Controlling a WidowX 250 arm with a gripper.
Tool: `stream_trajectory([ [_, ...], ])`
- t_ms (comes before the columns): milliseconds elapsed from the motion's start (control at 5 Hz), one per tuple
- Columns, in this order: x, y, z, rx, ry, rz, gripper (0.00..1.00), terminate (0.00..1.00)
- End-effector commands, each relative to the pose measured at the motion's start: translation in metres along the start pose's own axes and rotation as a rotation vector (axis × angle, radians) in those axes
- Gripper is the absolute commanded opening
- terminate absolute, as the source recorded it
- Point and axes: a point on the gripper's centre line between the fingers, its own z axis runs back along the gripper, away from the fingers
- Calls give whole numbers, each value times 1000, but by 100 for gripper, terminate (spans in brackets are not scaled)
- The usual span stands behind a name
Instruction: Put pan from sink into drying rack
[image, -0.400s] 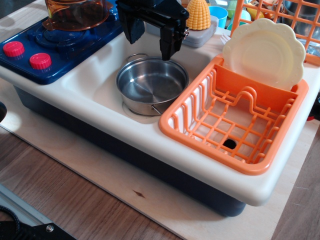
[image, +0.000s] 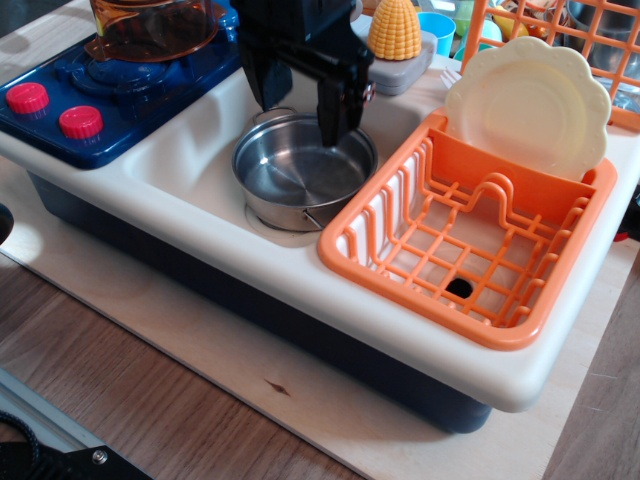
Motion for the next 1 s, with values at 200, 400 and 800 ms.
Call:
stream_trajectory([
  [200,-9,12,10,1,-197,-524,100,0],
  [400,-8,15,7,-17,-185,-645,100,0],
  [800,-19,9,1,-117,-163,-757,100,0],
])
